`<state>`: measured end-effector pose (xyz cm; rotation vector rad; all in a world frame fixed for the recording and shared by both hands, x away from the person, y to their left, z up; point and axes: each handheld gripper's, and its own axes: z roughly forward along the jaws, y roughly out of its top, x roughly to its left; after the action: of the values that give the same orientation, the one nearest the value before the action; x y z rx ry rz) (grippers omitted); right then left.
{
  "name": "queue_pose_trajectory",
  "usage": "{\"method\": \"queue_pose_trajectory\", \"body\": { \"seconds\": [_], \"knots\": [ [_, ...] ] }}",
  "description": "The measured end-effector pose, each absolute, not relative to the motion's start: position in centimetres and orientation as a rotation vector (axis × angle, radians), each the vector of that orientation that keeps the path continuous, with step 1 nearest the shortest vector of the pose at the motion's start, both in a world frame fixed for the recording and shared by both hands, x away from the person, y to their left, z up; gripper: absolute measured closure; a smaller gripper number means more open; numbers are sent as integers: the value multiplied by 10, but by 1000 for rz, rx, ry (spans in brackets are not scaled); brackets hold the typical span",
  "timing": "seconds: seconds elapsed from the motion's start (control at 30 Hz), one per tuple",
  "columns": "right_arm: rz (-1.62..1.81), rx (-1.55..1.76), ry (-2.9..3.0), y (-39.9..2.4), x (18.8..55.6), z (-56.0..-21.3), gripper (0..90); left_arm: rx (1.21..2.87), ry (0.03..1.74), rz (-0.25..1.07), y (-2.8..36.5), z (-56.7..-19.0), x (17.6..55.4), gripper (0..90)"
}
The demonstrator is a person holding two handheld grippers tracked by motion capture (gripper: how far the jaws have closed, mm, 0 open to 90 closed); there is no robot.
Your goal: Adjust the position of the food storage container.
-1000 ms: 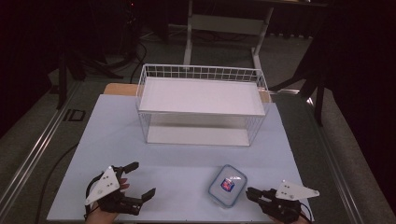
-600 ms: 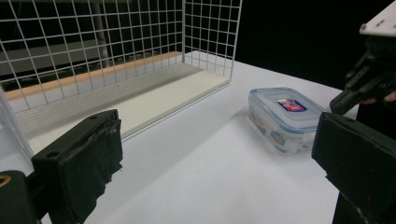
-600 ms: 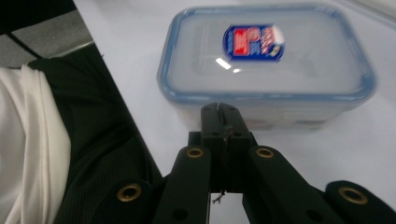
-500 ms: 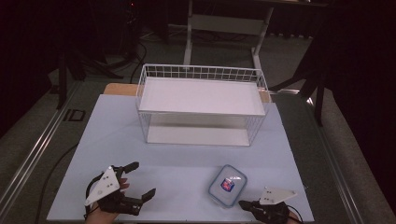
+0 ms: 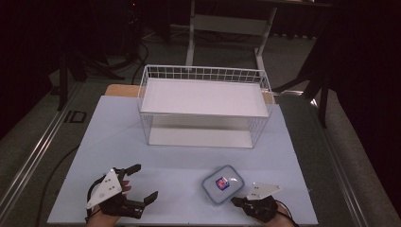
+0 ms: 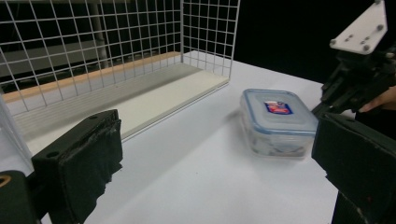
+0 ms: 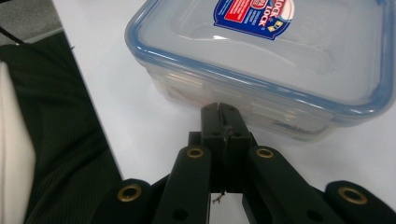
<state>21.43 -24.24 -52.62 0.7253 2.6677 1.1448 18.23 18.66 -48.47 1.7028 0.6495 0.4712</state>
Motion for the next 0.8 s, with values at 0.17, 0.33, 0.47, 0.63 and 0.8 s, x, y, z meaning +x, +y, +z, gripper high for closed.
{"method": "queue_pose_trajectory", "body": {
  "seconds": [0.17, 0.33, 0.47, 0.63, 0.8],
  "knots": [
    [1152, 714, 2665, -228, 222, -528, 900, 1708, 644, 476, 186, -485, 182, 29],
    [1141, 657, 2664, -210, 229, -527, 900, 1716, 642, 475, 185, -485, 182, 29],
    [1123, 646, 2670, -197, 237, -529, 900, 1717, 640, 477, 186, -485, 181, 29],
    [1115, 622, 2663, -186, 244, -531, 900, 1714, 638, 480, 186, -484, 181, 29],
    [1105, 611, 2651, -172, 254, -531, 900, 1715, 635, 480, 187, -484, 181, 29]
  ]
}}
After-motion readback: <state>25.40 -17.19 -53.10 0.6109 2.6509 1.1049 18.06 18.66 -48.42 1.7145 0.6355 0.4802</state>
